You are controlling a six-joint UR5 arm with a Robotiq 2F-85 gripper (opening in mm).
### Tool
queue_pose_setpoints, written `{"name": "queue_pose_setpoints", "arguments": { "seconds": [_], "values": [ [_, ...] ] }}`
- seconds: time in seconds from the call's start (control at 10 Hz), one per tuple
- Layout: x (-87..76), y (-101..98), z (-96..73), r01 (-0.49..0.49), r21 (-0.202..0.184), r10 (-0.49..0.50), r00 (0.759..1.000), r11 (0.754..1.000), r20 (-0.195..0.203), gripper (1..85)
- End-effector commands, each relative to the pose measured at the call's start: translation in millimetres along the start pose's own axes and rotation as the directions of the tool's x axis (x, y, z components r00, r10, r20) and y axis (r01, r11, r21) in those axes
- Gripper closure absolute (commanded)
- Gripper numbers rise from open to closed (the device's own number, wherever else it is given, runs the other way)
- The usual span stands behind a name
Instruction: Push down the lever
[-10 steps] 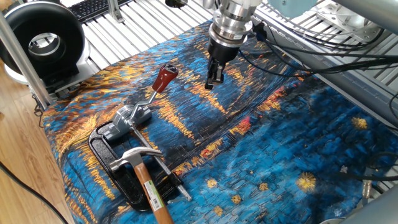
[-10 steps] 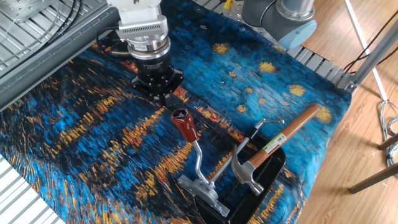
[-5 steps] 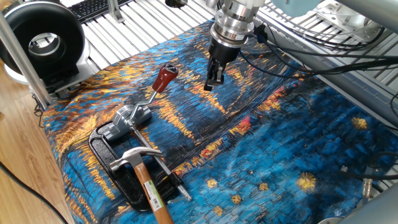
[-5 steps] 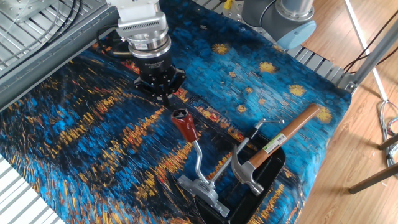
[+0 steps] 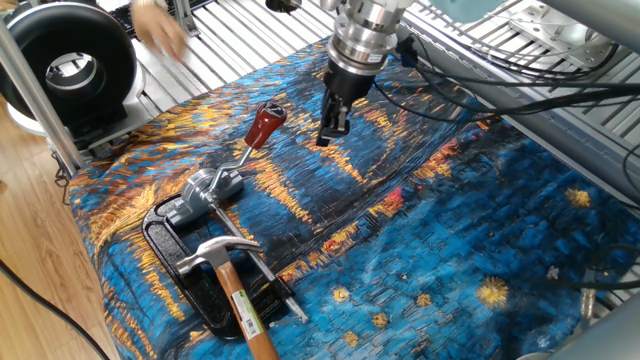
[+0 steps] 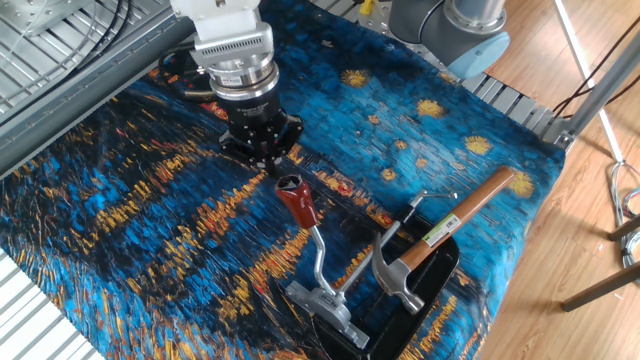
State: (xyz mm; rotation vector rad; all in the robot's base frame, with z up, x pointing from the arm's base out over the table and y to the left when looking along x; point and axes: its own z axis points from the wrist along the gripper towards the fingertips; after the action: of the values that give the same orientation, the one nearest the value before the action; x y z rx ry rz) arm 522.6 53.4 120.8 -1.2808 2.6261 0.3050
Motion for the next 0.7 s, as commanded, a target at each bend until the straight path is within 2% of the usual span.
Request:
{"name": "queue_pose_setpoints", "arguments": {
  "seconds": [0.0,0.2,0.3,0.4,0.5,0.6],
  "values": [
    [-22.2,-0.5,2.6,-0.01,0.006,0.01,1.0,1.0,0.012,84.3],
    [-31.6,7.5,3.5,-0.016,-0.017,0.016,1.0,1.0,0.014,84.3],
    [-33.8,17.6,3.2,-0.019,-0.057,0.02,1.0,0.998,0.021,84.3],
    [-33.7,16.6,3.3,-0.021,-0.053,0.022,1.0,0.998,0.022,84.3],
    [-33.7,11.3,4.0,-0.047,-0.033,0.048,0.999,0.998,0.018,84.3],
    [-33.7,11.3,4.0,-0.049,-0.033,0.05,0.999,0.998,0.018,84.3]
  ]
}}
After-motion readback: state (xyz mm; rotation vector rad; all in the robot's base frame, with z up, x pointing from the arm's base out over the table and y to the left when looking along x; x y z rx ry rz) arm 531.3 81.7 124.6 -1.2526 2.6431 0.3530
